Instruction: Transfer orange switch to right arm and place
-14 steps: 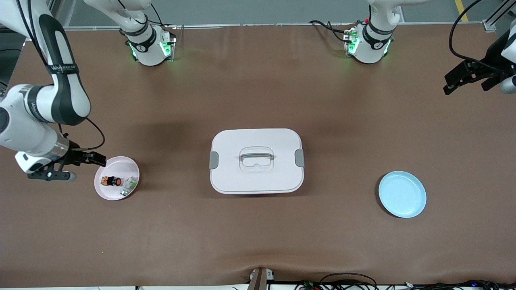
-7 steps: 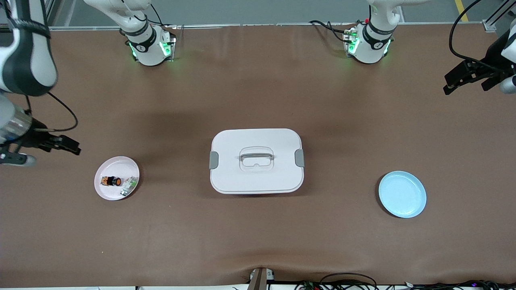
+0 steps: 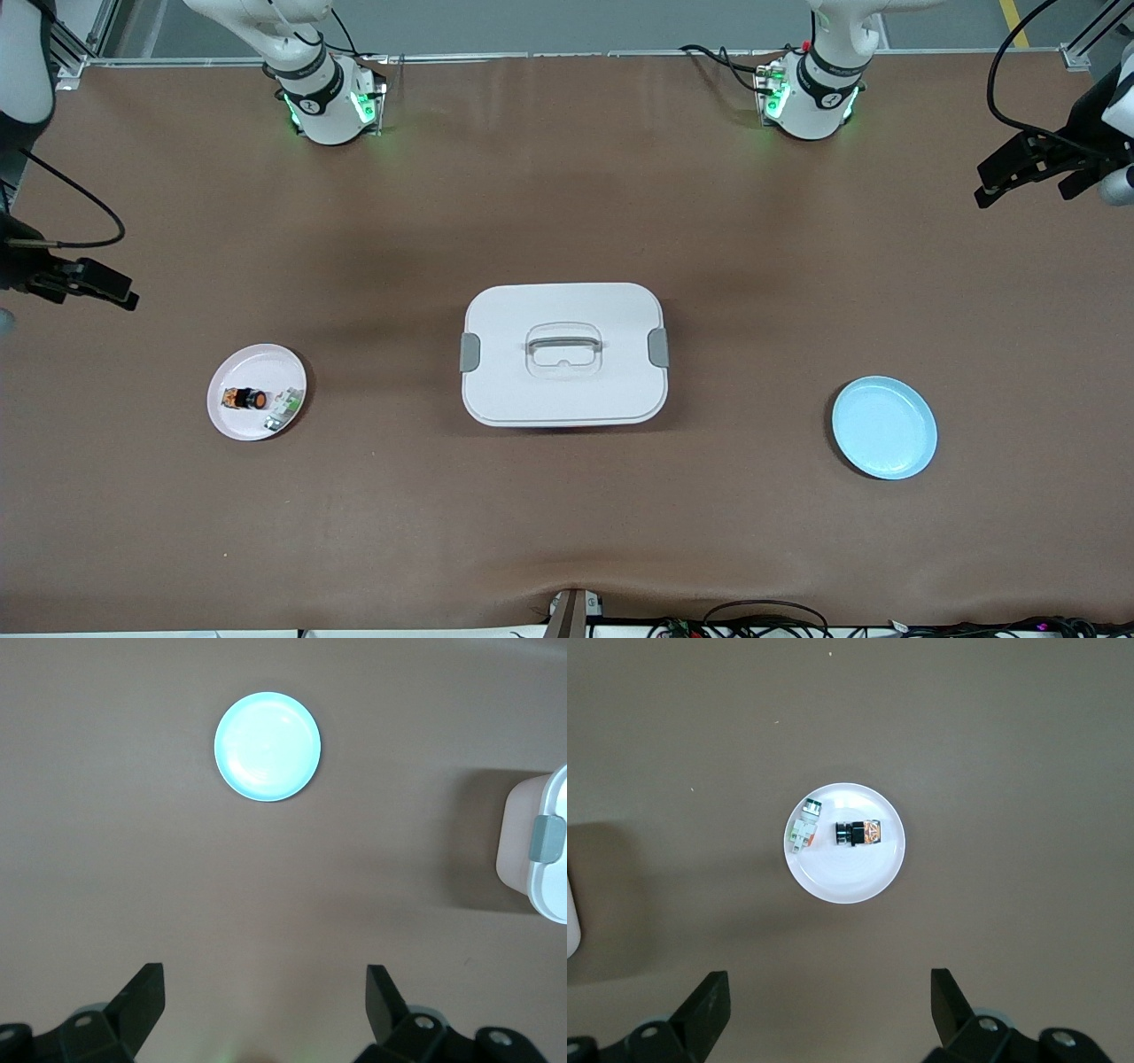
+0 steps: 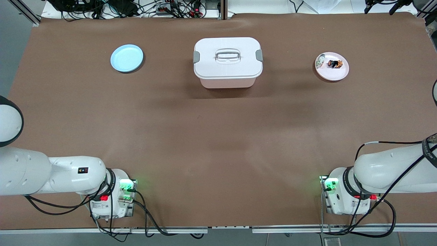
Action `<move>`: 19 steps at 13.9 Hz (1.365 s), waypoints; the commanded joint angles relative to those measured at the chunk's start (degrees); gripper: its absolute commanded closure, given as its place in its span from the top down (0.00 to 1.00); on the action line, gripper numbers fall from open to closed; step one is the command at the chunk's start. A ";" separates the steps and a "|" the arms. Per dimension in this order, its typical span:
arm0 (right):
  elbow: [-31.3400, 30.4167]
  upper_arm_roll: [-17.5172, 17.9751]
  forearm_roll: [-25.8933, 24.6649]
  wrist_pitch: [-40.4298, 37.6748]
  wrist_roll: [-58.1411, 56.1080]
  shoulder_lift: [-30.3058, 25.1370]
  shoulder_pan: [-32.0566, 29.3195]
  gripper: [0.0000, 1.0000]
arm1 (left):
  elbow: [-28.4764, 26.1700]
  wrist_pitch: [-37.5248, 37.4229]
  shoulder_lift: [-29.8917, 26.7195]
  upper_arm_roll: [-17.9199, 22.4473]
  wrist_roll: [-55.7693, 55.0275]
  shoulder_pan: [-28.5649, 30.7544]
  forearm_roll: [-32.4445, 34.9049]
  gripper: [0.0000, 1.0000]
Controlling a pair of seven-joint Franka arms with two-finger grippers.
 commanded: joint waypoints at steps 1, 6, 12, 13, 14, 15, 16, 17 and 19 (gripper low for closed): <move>0.29 0.06 -0.44 -2.97 1.07 -4.05 -0.19 1.00 | 0.06 -1.17 -0.97 0.17 1.01 -0.17 -0.74 1.00; -1.02 -0.38 4.38 -7.01 0.99 -7.75 -3.52 1.00 | 0.15 -1.61 -0.97 0.09 1.01 -0.26 -0.74 1.00; -1.03 -3.19 2.30 -6.50 -1.20 -8.63 0.59 1.00 | 0.15 -1.70 -1.06 -0.88 0.74 -0.17 -0.74 1.00; -0.68 -3.02 1.42 -5.80 -1.82 -8.55 0.69 1.00 | 0.24 -1.70 -1.06 -0.88 0.74 -0.17 -0.83 1.00; -0.50 -2.85 1.32 -5.27 -1.91 -8.46 0.69 1.00 | 0.24 -1.79 -1.06 -0.88 0.66 -0.17 -0.92 1.00; -0.06 -2.85 1.32 -4.92 -2.00 -8.37 0.77 1.00 | 0.24 -1.79 -1.06 -0.88 0.83 -0.17 -0.92 1.00; 0.20 -2.67 1.15 -4.39 -2.09 -8.19 0.78 1.00 | 0.24 -1.96 -1.06 -0.88 1.09 -0.17 -0.83 1.00; 0.29 -2.67 0.45 -3.86 -2.35 -8.11 1.12 1.00 | 0.24 -2.48 -1.06 -0.97 1.18 -0.17 -0.92 1.00; 0.29 -2.67 -0.70 -3.42 -6.55 -8.11 1.74 1.00 | 0.24 -2.66 -1.23 -1.06 1.18 -0.17 -0.83 1.00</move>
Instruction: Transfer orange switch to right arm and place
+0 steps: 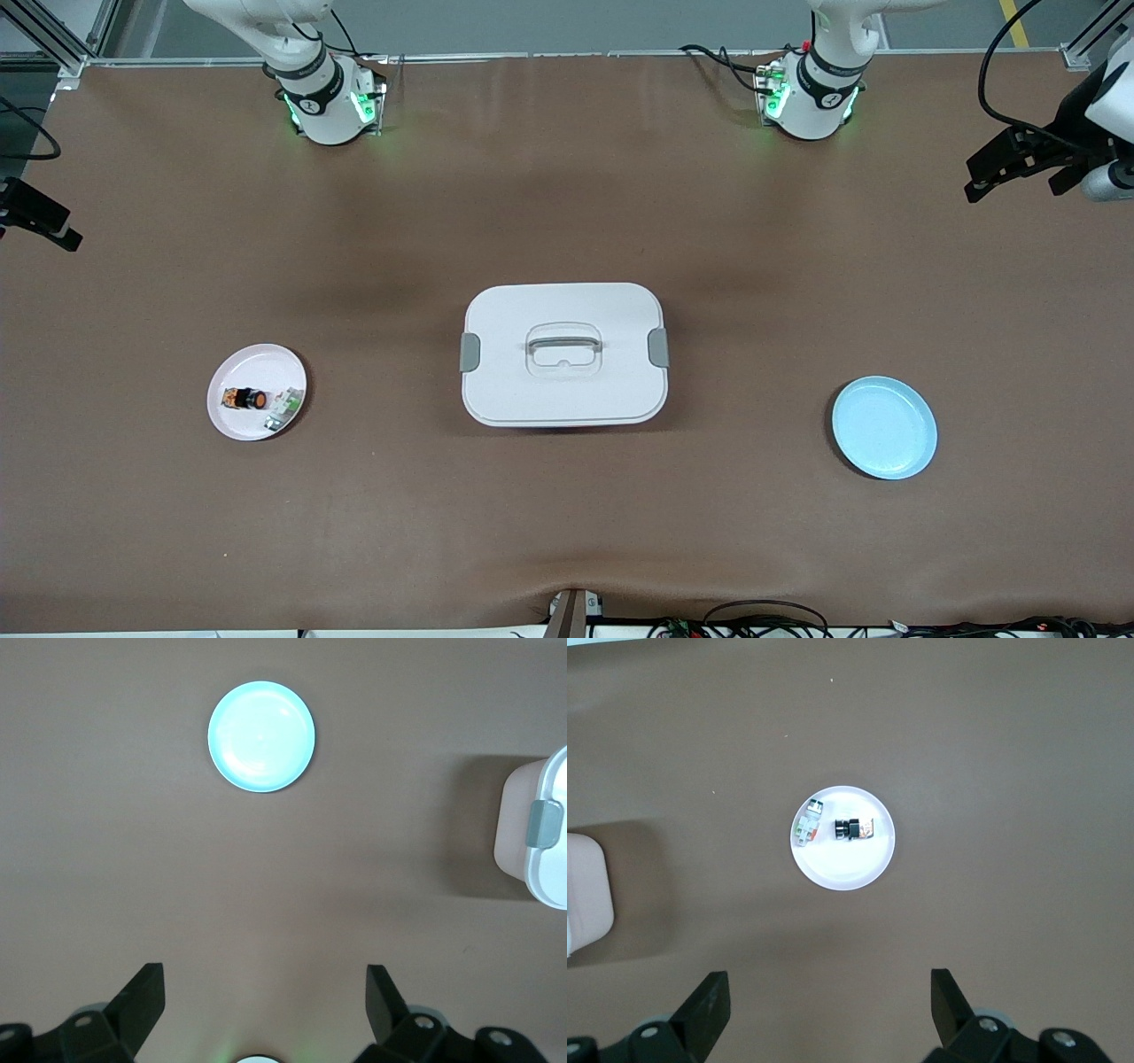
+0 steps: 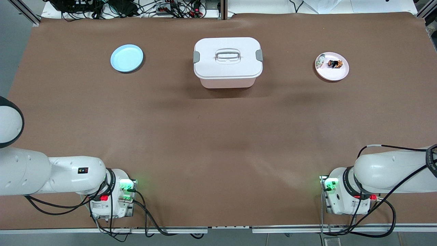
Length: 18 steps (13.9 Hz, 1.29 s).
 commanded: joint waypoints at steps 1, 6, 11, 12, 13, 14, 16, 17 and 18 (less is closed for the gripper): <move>0.06 -0.64 -1.17 -0.06 -2.81 -0.63 1.14 1.00 | 0.05 -1.39 -1.15 -0.16 1.24 0.12 -0.92 1.00; 0.06 -0.90 -1.08 0.28 -2.63 -0.02 0.70 1.00 | 0.40 -1.39 -1.32 -0.16 1.16 0.21 -0.92 1.00; 0.94 -0.90 -0.90 0.11 -2.63 0.07 0.62 1.00 | 1.81 -2.27 -0.79 0.19 1.07 0.12 -2.32 1.00; 1.02 -0.90 -0.90 0.11 -2.63 0.16 0.62 1.00 | 1.90 -2.27 -0.79 0.19 1.07 0.12 -2.41 1.00; 1.02 -0.90 -0.90 0.11 -2.63 0.33 0.62 1.00 | 1.90 -2.27 -0.79 0.10 1.07 0.21 -2.50 1.00; 1.02 -0.90 -0.99 0.11 -2.72 0.33 0.70 1.00 | 2.34 -2.27 -0.71 0.19 1.07 0.21 -2.50 1.00; 1.02 -0.90 -1.08 0.11 -2.72 0.33 0.70 1.00 | 2.52 -2.27 -0.62 0.19 0.98 0.30 -2.50 1.00; 1.02 -0.90 -1.25 0.02 -2.81 0.33 0.79 1.00 | 2.60 -2.36 -0.62 0.19 0.98 0.39 -2.50 1.00; 1.02 -0.90 -1.43 -0.07 -2.81 0.33 0.88 1.00 | 2.60 -2.27 -0.71 0.19 0.98 0.39 -2.50 1.00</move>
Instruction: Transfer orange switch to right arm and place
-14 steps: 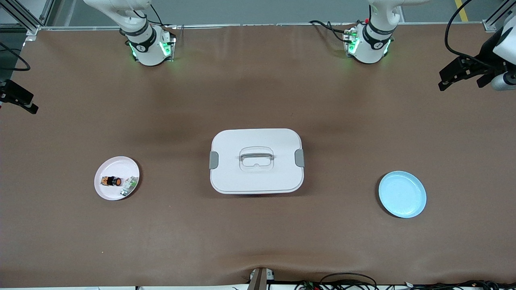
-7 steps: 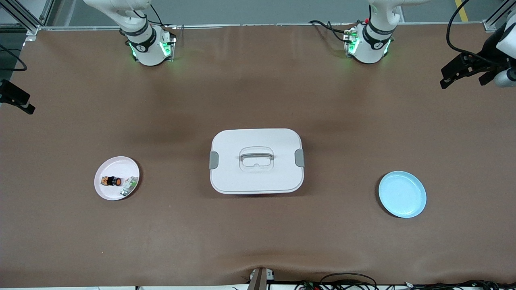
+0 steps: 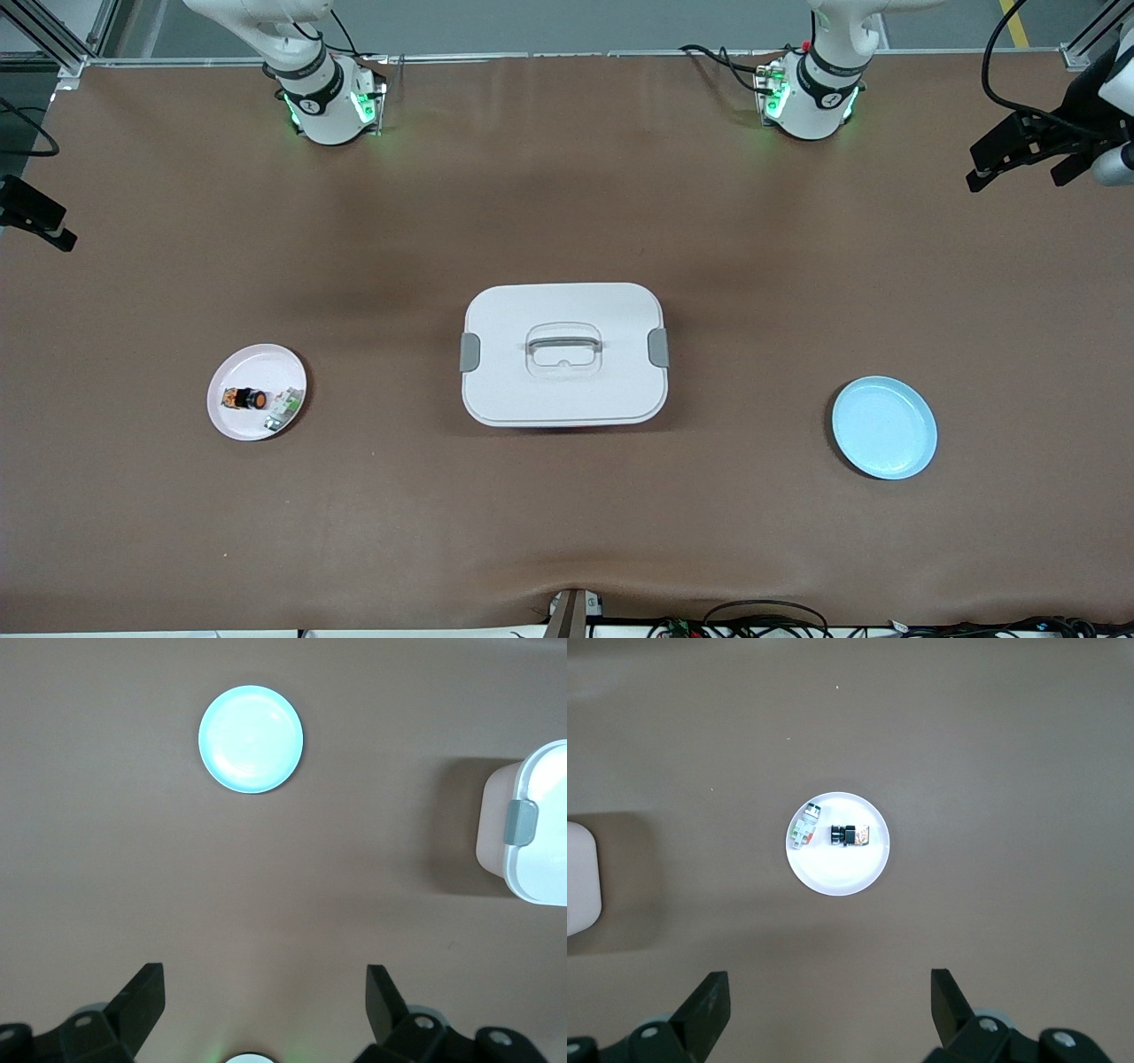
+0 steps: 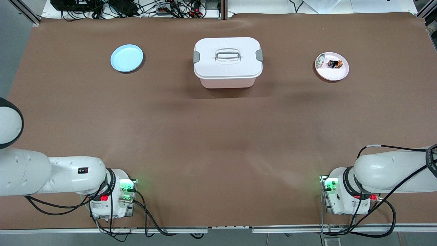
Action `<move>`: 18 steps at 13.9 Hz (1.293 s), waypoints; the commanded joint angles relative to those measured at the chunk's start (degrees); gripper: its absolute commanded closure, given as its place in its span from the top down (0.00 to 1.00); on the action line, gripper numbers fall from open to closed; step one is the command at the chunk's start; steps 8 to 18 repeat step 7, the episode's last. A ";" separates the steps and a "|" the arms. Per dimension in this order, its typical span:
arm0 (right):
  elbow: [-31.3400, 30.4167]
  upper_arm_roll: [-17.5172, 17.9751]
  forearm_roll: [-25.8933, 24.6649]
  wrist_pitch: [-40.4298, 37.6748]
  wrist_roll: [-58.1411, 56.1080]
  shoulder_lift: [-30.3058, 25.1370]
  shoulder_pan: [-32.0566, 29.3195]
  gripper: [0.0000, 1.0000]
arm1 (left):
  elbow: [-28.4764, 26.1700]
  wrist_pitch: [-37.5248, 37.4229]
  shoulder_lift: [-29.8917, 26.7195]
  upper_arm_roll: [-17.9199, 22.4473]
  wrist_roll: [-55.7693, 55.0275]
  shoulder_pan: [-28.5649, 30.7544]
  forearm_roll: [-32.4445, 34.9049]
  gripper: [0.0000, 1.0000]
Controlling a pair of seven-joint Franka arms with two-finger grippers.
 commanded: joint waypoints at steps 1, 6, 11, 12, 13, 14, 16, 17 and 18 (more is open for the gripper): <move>0.80 -0.23 -1.09 -0.49 -0.46 0.23 0.47 1.00 | 0.75 -1.12 -0.41 0.11 0.89 0.25 -1.03 1.00; 0.80 -0.23 -0.91 -0.14 -0.37 0.32 0.29 1.00 | 0.75 -1.73 -0.41 0.11 0.63 0.25 -1.03 1.00; 0.80 -0.23 -0.74 -0.14 -0.37 0.41 0.20 1.00 | 0.75 -1.73 -0.41 0.11 0.71 0.25 -1.03 1.00; 0.80 -0.23 -0.74 -0.14 -0.37 0.41 0.20 1.00 | 0.75 -1.73 -0.41 0.11 0.71 0.25 -1.03 1.00; 0.80 -0.23 -0.74 -0.14 -0.37 0.41 0.20 1.00 | 0.75 -1.73 -0.41 0.11 0.71 0.25 -1.03 1.00; 0.80 -0.23 -0.74 -0.14 -0.37 0.41 0.20 1.00 | 0.75 -1.73 -0.41 0.11 0.71 0.25 -1.03 1.00; 0.80 -0.23 -0.74 -0.14 -0.37 0.41 0.20 1.00 | 0.75 -1.73 -0.41 0.11 0.71 0.25 -1.03 1.00; 0.80 -0.23 -0.74 -0.14 -0.37 0.41 0.20 1.00 | 0.75 -1.73 -0.41 0.11 0.71 0.25 -1.03 1.00; 0.80 -0.23 -0.74 -0.14 -0.37 0.41 0.20 1.00 | 0.75 -1.73 -0.41 0.11 0.71 0.25 -1.03 1.00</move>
